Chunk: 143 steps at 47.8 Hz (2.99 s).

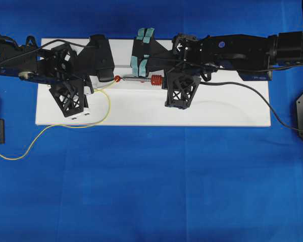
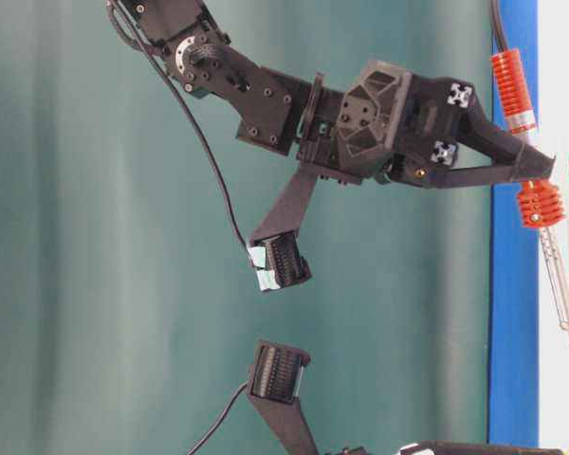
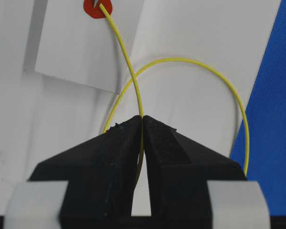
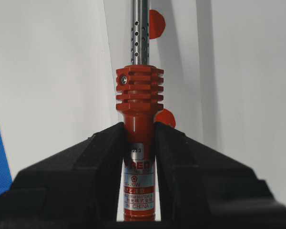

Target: Touch the tip of the soldering iron to the tip of the solder at the mark.

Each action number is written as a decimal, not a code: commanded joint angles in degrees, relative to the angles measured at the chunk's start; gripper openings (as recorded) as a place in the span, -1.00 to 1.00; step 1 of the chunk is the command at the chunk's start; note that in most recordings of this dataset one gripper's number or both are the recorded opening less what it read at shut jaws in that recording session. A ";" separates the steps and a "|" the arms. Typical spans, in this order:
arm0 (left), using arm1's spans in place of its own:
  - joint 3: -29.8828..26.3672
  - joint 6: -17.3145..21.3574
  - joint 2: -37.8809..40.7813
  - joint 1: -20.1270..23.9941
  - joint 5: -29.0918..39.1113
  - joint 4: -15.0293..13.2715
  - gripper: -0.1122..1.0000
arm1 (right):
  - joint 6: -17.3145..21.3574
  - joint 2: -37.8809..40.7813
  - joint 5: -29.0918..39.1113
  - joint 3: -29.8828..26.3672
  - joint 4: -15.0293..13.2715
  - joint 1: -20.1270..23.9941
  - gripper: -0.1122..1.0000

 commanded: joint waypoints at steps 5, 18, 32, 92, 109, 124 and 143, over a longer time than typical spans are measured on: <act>-1.05 -0.09 -0.53 -0.09 -0.18 0.18 -0.77 | 0.09 -0.70 -0.18 -1.41 -0.18 -0.09 -0.68; -1.05 -0.09 -0.44 -0.09 0.18 0.18 -0.77 | 0.09 -0.70 -0.18 -1.41 -0.18 -0.09 -0.68; -1.14 -0.09 -0.44 -0.09 0.18 0.09 -0.77 | 0.09 -0.70 -0.18 -1.32 -0.18 -0.09 -0.68; 7.03 -0.79 -20.21 -0.09 4.39 0.18 -0.77 | 0.09 -0.70 -0.35 -1.23 -0.18 -0.09 -0.68; 7.12 -1.05 -20.30 -0.09 4.75 0.18 -0.77 | 0.79 -4.31 -0.18 -0.53 -1.58 -0.26 -0.68; 7.21 -1.05 -20.48 -0.09 5.10 0.09 -0.77 | 1.41 -11.78 2.90 5.27 -3.87 -0.26 -0.68; 6.59 -1.14 -19.78 -0.09 5.01 0.18 -0.77 | 2.64 -14.77 3.52 9.58 -4.04 -0.26 -0.68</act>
